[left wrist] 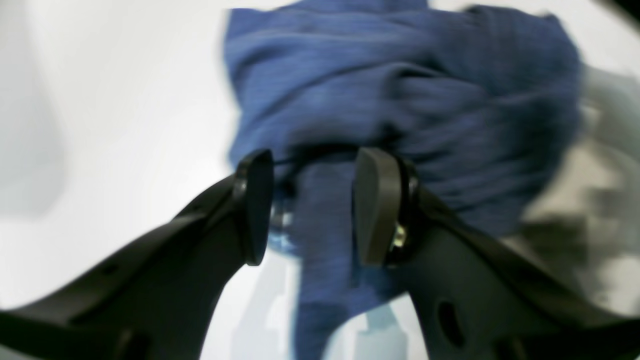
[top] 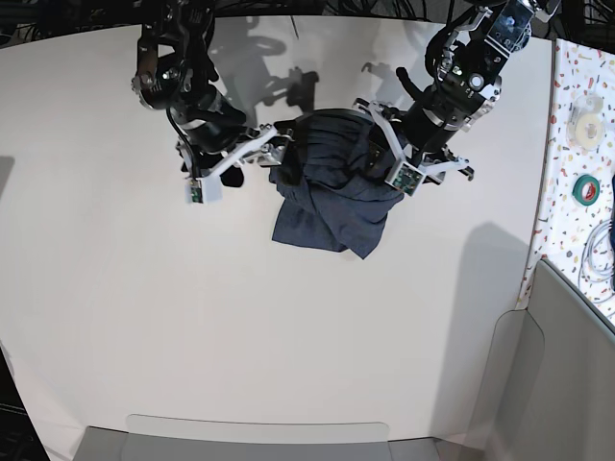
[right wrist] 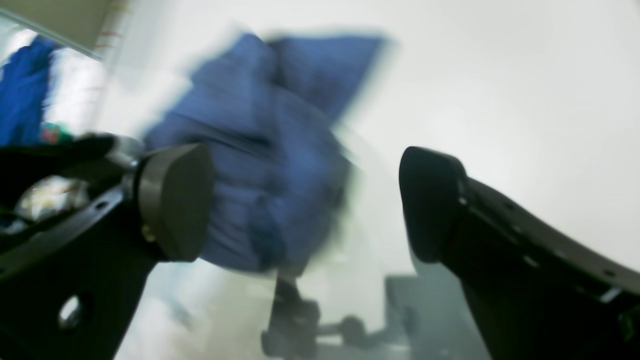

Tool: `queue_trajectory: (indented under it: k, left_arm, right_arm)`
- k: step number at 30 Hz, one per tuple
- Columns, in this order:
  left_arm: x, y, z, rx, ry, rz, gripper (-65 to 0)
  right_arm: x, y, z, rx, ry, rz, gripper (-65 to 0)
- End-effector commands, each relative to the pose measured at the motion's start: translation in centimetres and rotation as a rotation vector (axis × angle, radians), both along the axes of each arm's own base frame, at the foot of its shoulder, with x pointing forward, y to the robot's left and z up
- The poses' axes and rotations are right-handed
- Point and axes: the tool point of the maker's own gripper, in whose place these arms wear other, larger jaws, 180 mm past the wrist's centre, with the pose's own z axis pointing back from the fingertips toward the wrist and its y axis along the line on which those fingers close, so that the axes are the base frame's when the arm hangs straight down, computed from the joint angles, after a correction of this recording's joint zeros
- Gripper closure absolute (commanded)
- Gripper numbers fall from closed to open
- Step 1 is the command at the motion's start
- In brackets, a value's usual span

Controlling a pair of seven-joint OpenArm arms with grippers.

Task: Layout the t-shirt on the table in an organized manner, then fold the t-shirt properly
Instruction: 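Release the shirt with the right gripper and raise it, then lift the shirt fabric with the left gripper toward the right gripper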

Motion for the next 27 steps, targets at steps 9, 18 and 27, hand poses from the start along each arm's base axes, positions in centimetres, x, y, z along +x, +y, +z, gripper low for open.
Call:
queue_trajectory:
  k: [9, 18, 27]
  left_arm:
    - [2.0, 2.7, 2.4, 0.014, -0.093, 0.071, -26.3]
    - [1.5, 0.8, 2.1, 0.007, -0.086, 0.01, -26.3]
    - [2.7, -2.5, 3.7, 0.102, -0.164, -0.225, -26.6]
  right_arm:
    - [-4.8, -6.7, -3.5, -0.103, 0.127, -0.113, -57.1]
    - [-4.2, -6.0, -2.7, -0.029, 0.109, -0.107, -57.1]
    - [-2.9, -5.2, -2.1, -0.019, 0.104, -0.079, -57.1]
